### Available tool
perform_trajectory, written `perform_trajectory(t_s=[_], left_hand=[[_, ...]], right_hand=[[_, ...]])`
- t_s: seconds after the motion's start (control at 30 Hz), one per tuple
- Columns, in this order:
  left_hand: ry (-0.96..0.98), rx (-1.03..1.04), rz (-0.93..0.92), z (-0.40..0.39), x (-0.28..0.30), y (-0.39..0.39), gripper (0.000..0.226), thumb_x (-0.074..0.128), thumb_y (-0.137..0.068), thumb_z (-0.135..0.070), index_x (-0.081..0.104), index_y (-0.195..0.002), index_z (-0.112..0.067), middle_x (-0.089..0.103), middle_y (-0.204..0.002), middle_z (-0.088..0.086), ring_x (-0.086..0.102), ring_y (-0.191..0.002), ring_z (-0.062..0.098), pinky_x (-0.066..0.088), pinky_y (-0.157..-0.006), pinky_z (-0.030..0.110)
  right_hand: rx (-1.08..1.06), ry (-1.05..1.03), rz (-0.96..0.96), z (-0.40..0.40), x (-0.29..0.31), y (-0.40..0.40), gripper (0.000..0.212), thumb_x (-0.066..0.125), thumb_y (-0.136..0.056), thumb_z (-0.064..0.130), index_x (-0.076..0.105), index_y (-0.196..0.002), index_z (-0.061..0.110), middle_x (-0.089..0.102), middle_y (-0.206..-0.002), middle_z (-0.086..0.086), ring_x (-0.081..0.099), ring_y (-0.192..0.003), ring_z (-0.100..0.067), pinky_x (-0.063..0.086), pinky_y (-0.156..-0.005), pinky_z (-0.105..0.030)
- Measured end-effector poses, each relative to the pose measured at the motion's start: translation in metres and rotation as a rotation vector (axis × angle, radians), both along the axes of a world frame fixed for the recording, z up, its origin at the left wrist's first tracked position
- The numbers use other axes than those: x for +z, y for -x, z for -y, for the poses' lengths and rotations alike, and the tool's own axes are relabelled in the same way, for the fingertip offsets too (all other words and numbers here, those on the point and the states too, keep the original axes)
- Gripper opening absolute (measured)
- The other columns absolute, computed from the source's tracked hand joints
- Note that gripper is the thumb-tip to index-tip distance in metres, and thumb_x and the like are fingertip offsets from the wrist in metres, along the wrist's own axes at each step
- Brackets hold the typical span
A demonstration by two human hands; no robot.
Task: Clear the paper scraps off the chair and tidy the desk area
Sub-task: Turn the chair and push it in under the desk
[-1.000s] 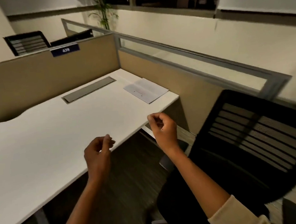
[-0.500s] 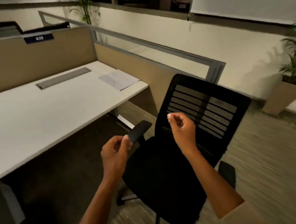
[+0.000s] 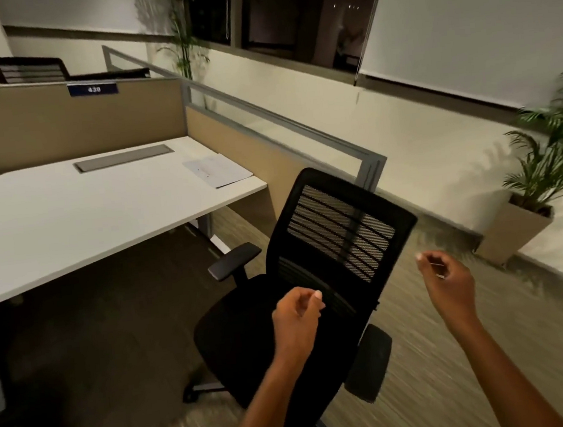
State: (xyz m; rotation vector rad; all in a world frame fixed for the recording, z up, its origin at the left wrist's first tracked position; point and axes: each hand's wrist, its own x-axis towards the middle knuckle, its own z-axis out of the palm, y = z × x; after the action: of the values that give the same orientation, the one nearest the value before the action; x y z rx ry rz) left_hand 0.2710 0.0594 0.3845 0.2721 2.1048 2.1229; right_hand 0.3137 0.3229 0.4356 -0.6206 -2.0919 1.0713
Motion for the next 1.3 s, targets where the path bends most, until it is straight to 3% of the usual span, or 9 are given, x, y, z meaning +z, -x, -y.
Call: perform_trajectory(t_s=[0.3,0.5,0.7,0.77,0.9,1.07,1.3], left_hand=[[0.106,-0.040,-0.038,-0.154,-0.007,0.008,0.013,0.065,-0.093,-0.027,0.070,-0.090,-0.016,0.073,-0.084,0.000,0.070,-0.082,0.010,0.060,-0.078,0.030],[0.202,0.064,-0.091,-0.283,-0.026,0.060,0.011,0.075,-0.085,-0.023,0.065,-0.085,-0.018,0.066,-0.077,-0.001,0.060,-0.067,0.002,0.050,-0.061,0.015],[0.369,0.139,-0.076,-0.386,-0.037,0.103,0.035,0.074,-0.084,-0.026,0.059,-0.114,-0.017,0.056,-0.109,-0.001,0.053,-0.098,0.013,0.049,-0.082,0.026],[0.407,0.177,-0.062,-0.402,-0.039,0.111,0.045,0.072,-0.084,-0.029,0.054,-0.123,-0.018,0.051,-0.115,-0.003,0.050,-0.102,0.012,0.045,-0.084,0.024],[0.544,0.242,-0.070,-0.423,-0.050,0.131,0.059,0.071,-0.084,-0.033,0.045,-0.134,-0.019,0.047,-0.123,-0.002,0.051,-0.106,0.015,0.051,-0.087,0.030],[0.712,0.284,-0.058,-0.431,-0.062,0.148,0.041,0.068,-0.086,-0.025,0.047,-0.121,-0.018,0.049,-0.118,0.001,0.053,-0.105,0.020,0.054,-0.080,0.034],[0.780,0.302,-0.045,-0.426,-0.070,0.153,0.044,0.064,-0.079,-0.019,0.045,-0.119,-0.019,0.048,-0.117,0.001,0.050,-0.103,0.022,0.053,-0.072,0.035]], right_hand=[[0.017,0.032,0.003,-0.131,0.015,0.038,0.015,0.064,-0.090,0.040,0.068,-0.096,0.027,0.069,-0.090,0.012,0.063,-0.083,0.001,0.044,-0.068,-0.016],[0.208,0.003,0.086,-0.229,0.004,0.129,0.022,0.064,-0.089,0.042,0.067,-0.103,0.026,0.067,-0.095,0.011,0.063,-0.087,-0.001,0.043,-0.065,-0.015],[0.409,-0.088,0.268,-0.295,-0.016,0.208,0.045,0.064,-0.089,0.046,0.060,-0.125,0.021,0.061,-0.112,0.004,0.062,-0.096,-0.014,0.047,-0.079,-0.026],[0.462,-0.092,0.313,-0.304,-0.023,0.227,0.048,0.063,-0.088,0.048,0.058,-0.128,0.021,0.059,-0.115,0.004,0.061,-0.098,-0.014,0.047,-0.079,-0.026],[0.554,-0.068,0.392,-0.306,-0.046,0.255,0.052,0.061,-0.088,0.051,0.055,-0.130,0.021,0.060,-0.113,0.006,0.060,-0.097,-0.010,0.045,-0.076,-0.019],[0.649,-0.111,0.482,-0.289,-0.073,0.273,0.048,0.050,-0.093,0.054,0.054,-0.130,0.024,0.063,-0.110,0.007,0.061,-0.100,-0.012,0.043,-0.068,-0.018],[0.601,-0.075,0.394,-0.271,-0.075,0.270,0.046,0.046,-0.098,0.045,0.051,-0.137,0.022,0.062,-0.130,0.000,0.058,-0.118,-0.019,0.049,-0.095,-0.035]])
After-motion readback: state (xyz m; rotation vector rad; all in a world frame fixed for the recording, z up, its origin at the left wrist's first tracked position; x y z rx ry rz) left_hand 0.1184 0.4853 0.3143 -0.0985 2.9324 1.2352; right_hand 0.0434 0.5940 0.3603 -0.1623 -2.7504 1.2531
